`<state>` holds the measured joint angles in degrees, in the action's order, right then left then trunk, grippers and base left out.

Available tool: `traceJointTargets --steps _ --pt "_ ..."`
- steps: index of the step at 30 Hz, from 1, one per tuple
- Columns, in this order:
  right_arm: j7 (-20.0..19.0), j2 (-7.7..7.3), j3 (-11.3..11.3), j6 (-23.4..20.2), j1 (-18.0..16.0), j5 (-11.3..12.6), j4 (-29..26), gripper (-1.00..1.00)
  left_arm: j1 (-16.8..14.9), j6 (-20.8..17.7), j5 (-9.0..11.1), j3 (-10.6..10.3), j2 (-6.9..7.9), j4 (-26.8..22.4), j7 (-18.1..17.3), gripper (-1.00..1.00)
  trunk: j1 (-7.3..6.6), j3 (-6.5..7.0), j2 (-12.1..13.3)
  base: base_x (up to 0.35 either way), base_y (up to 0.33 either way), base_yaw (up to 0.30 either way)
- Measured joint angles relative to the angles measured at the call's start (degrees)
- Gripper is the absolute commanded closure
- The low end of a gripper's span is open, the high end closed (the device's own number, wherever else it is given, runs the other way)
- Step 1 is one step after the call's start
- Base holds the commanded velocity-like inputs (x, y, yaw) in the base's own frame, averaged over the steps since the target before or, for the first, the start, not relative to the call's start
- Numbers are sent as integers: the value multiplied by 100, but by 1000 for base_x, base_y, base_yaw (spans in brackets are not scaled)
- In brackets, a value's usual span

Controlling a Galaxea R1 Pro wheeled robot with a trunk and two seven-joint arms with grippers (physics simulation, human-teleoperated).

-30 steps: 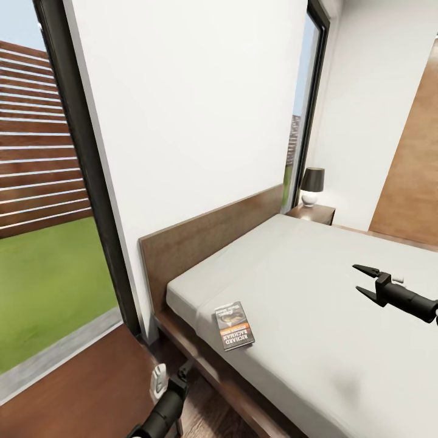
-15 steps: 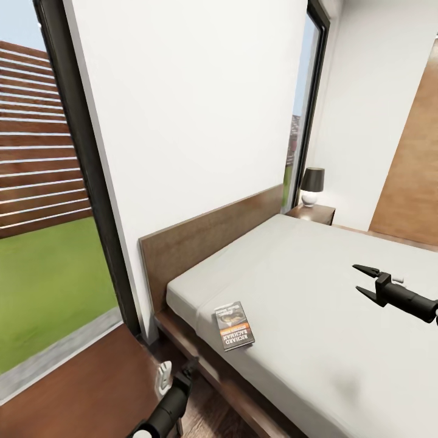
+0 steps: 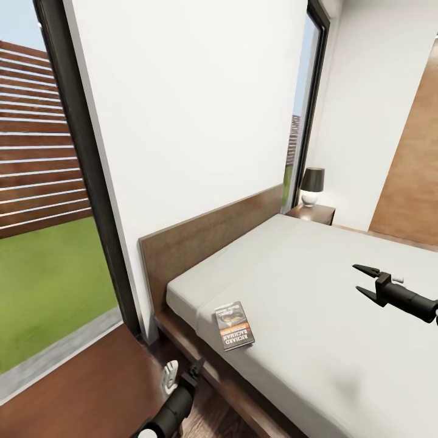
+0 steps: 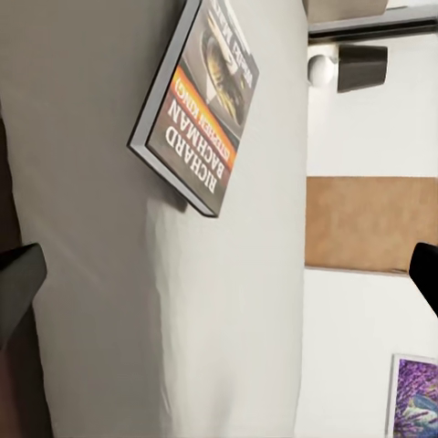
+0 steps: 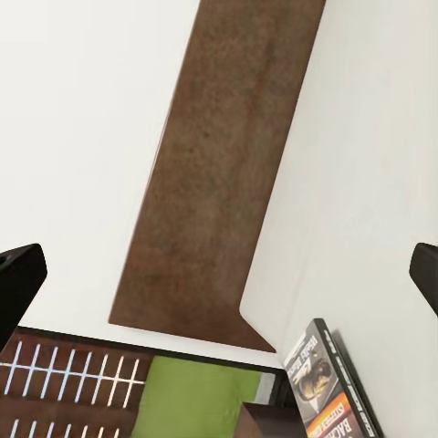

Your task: In the bedroom, move the book from the bed onto either nightstand, and place the two sandals side by side next to the bed.

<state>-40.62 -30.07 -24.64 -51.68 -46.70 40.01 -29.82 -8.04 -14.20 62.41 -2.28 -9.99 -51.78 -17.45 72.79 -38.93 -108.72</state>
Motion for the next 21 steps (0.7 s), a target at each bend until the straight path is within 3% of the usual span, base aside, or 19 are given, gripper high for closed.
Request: traceJointTargets --steps 5,11,21 --pt "0 0 -1 0 0 2 0 -100 -1 1 0 -39 0 -3 -3 -100 0 0 0 0 0 0" --pt "0 0 -1 1 0 -7 0 -100 -2 -5 0 -61 0 -6 -5 -100 131 -107 -239 0 0 0" --pt "-3 0 -1 0 0 -7 0 -100 -2 -7 1 -66 0 -10 -6 -100 132 -108 -241 0 0 0"
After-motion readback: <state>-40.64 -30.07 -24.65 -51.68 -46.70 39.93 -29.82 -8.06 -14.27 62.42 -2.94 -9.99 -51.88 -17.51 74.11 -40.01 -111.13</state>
